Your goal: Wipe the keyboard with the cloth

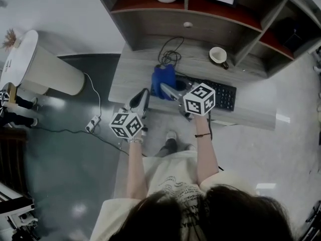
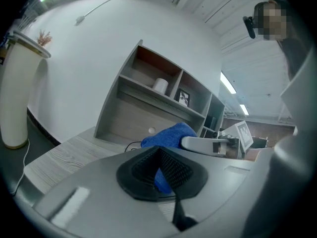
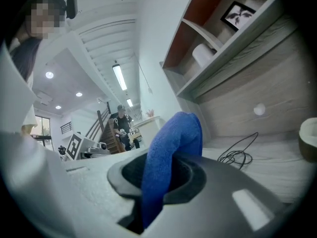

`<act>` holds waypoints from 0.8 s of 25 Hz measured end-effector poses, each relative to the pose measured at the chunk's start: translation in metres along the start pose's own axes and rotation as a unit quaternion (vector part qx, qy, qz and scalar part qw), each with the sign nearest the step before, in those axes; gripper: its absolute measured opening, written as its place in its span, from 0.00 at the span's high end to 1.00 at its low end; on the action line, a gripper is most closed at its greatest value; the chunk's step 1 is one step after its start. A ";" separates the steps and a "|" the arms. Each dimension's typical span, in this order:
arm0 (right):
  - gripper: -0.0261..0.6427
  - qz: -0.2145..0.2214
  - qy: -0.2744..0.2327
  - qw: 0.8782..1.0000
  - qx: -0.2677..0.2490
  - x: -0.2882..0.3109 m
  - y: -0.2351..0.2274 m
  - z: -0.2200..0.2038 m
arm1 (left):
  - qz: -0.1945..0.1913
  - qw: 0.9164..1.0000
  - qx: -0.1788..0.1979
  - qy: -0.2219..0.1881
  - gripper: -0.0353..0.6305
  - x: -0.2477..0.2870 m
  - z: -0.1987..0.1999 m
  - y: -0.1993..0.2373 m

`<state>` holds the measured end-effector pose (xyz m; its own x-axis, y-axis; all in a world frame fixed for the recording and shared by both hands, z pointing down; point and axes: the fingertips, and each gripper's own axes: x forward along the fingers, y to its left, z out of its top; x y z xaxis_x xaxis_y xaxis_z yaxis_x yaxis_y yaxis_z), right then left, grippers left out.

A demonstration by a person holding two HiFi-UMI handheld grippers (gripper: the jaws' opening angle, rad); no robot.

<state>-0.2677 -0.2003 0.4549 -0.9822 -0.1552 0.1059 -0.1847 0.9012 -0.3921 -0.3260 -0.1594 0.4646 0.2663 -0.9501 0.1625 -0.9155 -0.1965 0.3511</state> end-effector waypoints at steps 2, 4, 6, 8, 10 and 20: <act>0.87 0.000 -0.006 1.000 -0.008 -0.010 0.003 0.004 | -0.004 1.000 0.006 -0.008 0.94 0.000 0.003 -0.011; 0.87 0.001 -0.014 1.000 -0.015 -0.019 0.006 0.008 | -0.008 1.000 0.015 -0.012 0.94 0.000 0.006 -0.021; 0.87 0.002 -0.020 1.000 -0.021 -0.025 0.010 0.011 | -0.012 1.000 0.025 -0.014 0.94 -0.002 0.008 -0.030; 0.87 0.004 -0.025 0.999 -0.029 -0.031 0.014 0.014 | -0.014 0.999 0.033 -0.016 0.94 -0.004 0.011 -0.037; 0.87 0.007 -0.028 0.999 -0.035 -0.034 0.019 0.016 | -0.014 0.999 0.037 -0.020 0.94 -0.007 0.013 -0.043; 0.87 0.018 -0.031 0.998 -0.051 -0.043 0.041 0.019 | -0.014 0.998 0.044 -0.033 0.94 -0.022 0.016 -0.060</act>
<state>-0.2333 -0.1644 0.4171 -0.9890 -0.1437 0.0347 -0.1474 0.9428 -0.2991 -0.2822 -0.1307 0.4252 0.2747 -0.9572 0.0914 -0.9314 -0.2413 0.2726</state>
